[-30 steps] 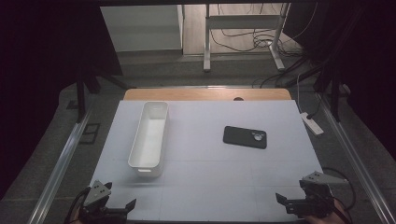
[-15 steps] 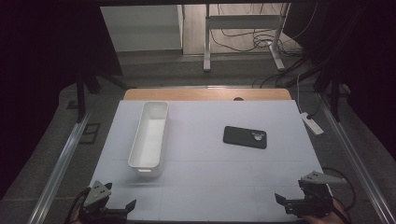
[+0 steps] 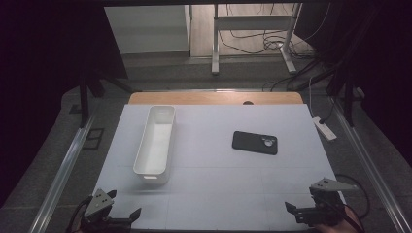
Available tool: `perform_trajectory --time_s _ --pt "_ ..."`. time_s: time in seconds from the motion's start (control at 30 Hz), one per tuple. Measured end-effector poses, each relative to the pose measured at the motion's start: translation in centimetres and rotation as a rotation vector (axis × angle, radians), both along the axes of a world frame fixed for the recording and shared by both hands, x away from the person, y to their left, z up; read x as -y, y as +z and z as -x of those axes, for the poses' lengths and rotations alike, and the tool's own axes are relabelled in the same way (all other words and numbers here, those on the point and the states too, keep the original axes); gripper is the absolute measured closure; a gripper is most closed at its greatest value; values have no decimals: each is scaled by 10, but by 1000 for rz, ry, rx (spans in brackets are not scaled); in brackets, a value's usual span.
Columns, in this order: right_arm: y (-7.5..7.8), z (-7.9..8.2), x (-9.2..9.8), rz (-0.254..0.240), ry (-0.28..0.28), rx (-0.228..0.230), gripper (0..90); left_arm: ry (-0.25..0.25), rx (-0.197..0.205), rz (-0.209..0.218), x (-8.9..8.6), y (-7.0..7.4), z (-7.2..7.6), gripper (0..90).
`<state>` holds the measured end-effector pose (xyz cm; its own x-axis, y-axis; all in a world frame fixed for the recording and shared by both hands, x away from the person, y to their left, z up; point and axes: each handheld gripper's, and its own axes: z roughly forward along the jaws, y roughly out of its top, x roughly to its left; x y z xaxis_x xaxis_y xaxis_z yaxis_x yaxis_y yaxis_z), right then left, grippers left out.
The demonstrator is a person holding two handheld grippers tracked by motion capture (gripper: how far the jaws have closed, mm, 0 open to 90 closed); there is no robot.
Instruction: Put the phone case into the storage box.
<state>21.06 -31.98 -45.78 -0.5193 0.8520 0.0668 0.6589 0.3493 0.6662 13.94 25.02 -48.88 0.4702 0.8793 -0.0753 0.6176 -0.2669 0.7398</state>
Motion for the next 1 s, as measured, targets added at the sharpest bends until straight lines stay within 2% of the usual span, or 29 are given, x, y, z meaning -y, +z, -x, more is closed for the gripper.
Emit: perform_trajectory --time_s 0.27,0.53,0.77,1.0 --pt "4 -6 -6 1 32 13 0 0 0 -2 0 0 0 0" --pt "2 -16 -12 -16 69 6 0 0 -2 0 0 0 0 2" --pt "1 -24 -12 -22 71 14 0 -3 -4 -5 1 -1 -1 4" --pt "4 -33 -16 -1 79 22 0 -5 -8 -8 1 -1 -1 4"
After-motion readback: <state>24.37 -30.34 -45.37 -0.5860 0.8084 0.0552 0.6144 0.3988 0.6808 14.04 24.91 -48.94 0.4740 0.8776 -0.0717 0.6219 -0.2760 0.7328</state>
